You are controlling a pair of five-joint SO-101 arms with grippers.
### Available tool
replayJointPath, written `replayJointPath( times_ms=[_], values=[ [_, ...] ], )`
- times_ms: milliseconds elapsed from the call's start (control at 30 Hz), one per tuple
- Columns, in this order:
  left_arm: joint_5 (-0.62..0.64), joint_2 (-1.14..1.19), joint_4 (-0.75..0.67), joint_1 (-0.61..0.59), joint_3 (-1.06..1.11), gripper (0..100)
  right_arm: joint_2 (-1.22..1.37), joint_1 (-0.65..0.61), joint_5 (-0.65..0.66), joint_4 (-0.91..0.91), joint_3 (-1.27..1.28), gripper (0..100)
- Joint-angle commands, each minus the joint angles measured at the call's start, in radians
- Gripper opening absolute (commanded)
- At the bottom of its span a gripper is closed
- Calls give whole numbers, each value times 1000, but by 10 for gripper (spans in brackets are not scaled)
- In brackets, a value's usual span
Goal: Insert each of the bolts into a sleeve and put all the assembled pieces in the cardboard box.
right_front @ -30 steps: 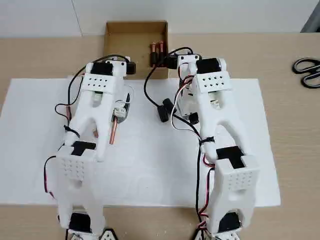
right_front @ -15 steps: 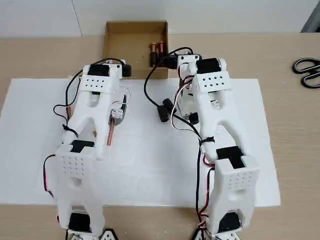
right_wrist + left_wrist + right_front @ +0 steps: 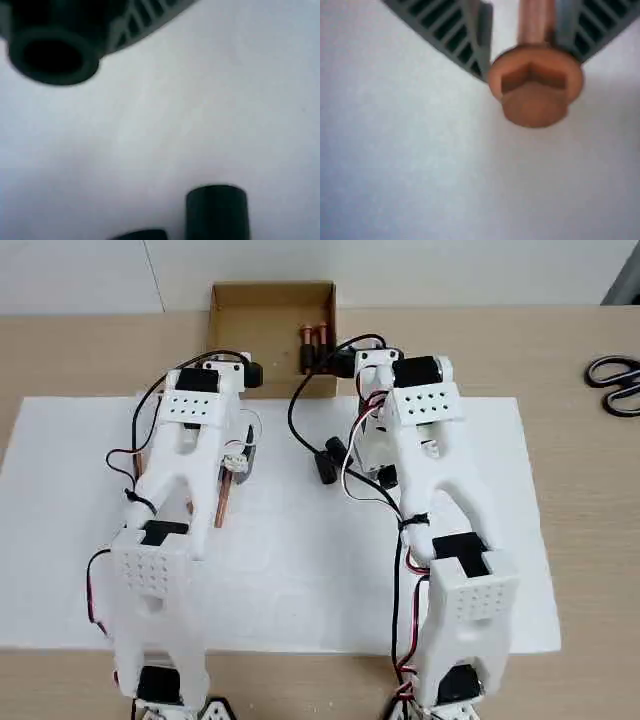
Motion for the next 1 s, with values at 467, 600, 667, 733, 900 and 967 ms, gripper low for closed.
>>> replayJointPath(
  times_ms=[467,600,667,733,900,967],
  values=[
    [-8,-12,-72,-12,70,59,-68,-1,12,8,-6,4],
    [-6,-12,-78,-9,74,23,-68,-1,12,8,-6,4],
    [-6,-12,-77,-6,74,21,-68,-1,12,8,-6,4],
    [-6,-12,-77,-6,74,21,-68,-1,12,8,-6,4],
    [-3,-23,-72,-5,67,6,-68,-1,12,8,-6,4],
    [-3,-25,-43,-5,38,6,-68,-1,12,8,-6,4]
  ],
)
